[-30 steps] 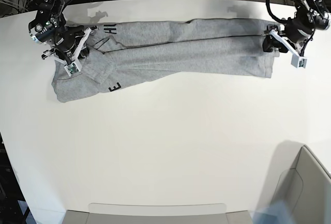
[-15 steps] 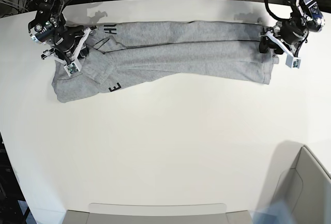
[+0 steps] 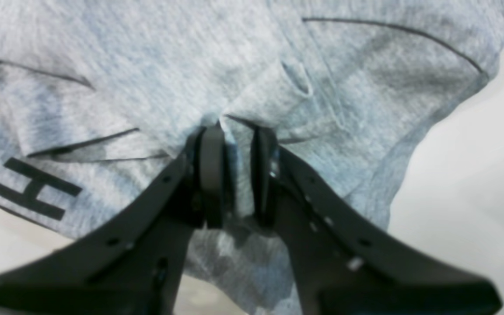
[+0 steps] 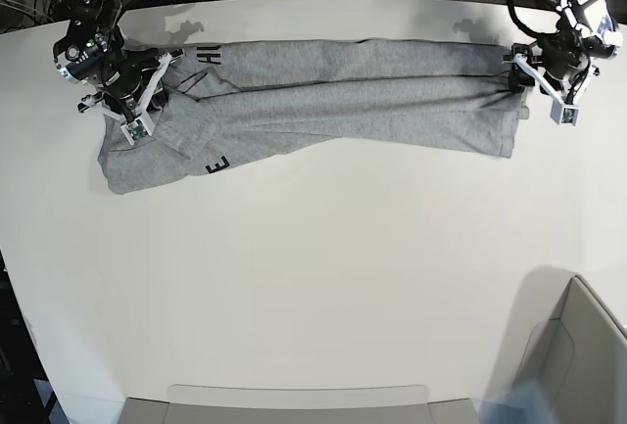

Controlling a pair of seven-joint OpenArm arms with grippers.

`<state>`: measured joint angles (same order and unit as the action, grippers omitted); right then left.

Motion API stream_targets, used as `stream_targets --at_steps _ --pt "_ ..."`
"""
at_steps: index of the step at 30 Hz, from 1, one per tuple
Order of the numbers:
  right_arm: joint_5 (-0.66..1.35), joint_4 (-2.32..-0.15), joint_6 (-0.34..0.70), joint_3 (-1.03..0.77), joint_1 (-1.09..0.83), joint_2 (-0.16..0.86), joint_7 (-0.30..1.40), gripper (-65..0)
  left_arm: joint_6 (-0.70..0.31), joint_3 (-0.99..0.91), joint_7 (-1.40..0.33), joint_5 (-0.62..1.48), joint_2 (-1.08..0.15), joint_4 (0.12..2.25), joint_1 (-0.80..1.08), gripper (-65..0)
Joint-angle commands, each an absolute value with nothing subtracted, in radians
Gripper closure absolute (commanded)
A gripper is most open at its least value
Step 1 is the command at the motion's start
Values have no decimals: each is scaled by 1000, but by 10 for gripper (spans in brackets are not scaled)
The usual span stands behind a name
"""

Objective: Fold the T-shirt properly
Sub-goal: 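Hold the folded strip ends with both grippers and regrasp the left end, then drag the left gripper's strip end inward toward the right gripper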

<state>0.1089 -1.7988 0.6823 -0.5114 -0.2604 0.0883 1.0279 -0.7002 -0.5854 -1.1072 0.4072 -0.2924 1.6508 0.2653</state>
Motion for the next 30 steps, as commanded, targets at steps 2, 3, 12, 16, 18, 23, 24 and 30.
stream_targets --at_steps 2,3,12,16,18,23,24,30 --pt "119 -1814 698 -515 -251 96 1013 -126 -698 -584 -1093 384 -305 1664 239 -362" --pt "119 -1814 698 -515 -251 96 1013 -126 -698 -573 -1093 375 -305 1653 226 -362" --pt "119 -1814 698 -515 -251 96 1013 -126 -698 -561 -1095 366 -321 1477 159 -362" --pt "119 -1814 698 -515 -252 97 1017 -126 -698 -559 -1095 366 -343 1403 159 -358" --pt "119 -1814 698 -516 -252 97 1017 -126 -698 -529 -1093 366 -357 1342 157 -339" --pt "119 -1816 698 -516 -252 97 1017 -126 -698 -463 -1096 372 -403 1237 122 -218" --pt "119 -1816 698 -516 -252 97 1017 -126 -698 -446 -1096 374 -407 1234 122 -179" --pt "119 -1816 698 -516 -252 97 1020 -126 -698 -397 -1106 377 -404 1237 122 -23"
